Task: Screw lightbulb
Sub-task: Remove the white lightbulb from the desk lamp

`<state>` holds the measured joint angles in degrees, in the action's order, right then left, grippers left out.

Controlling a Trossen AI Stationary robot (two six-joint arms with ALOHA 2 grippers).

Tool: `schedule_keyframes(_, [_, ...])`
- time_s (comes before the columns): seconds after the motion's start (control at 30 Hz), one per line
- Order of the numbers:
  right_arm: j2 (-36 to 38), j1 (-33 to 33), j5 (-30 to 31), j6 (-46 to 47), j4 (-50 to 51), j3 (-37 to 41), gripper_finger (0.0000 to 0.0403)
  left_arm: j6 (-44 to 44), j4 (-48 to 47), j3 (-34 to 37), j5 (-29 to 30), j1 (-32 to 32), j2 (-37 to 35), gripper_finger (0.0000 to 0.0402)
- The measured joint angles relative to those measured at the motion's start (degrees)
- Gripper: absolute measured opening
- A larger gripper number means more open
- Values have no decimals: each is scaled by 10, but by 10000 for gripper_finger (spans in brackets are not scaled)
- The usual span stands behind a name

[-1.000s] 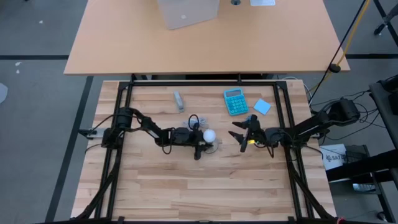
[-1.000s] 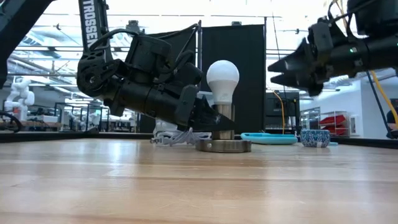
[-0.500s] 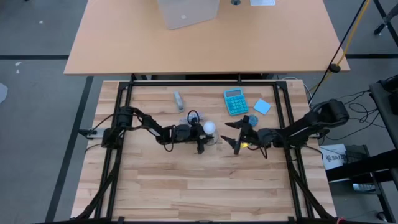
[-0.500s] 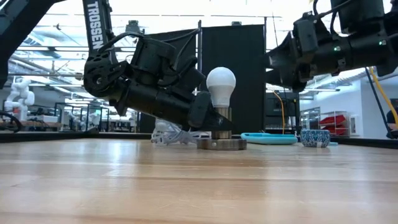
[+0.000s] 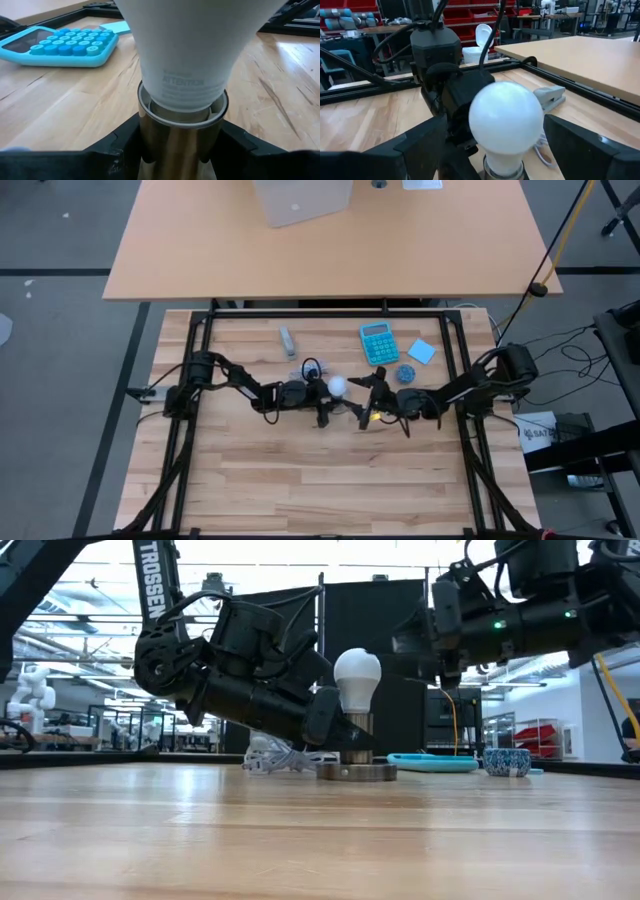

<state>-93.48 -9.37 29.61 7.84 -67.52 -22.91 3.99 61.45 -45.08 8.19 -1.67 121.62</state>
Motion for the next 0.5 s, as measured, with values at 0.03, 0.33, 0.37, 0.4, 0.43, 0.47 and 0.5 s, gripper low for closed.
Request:
schedule_keyframes(0.03, [-4,0,0,-3,1,-5,323,0,-2,0,0,0,-1,183])
schedule_keyframes(0.33, [-49,15,20,5,8,-58,322,0,-4,0,0,0,-1,182])
schedule_keyframes(0.37, [-53,17,20,4,7,-64,322,0,-4,0,0,0,-1,182])
schedule_keyframes(0.4, [-59,20,20,4,8,-69,322,0,-4,0,0,0,-1,182])
schedule_keyframes(0.43, [-64,23,20,5,10,-74,322,0,-4,0,0,0,-1,182])
schedule_keyframes(0.47, [-70,26,19,7,15,-80,322,0,-4,0,0,0,-1,182])
schedule_keyframes(0.5, [-75,27,19,10,23,-87,322,0,-4,0,0,0,-1,182])
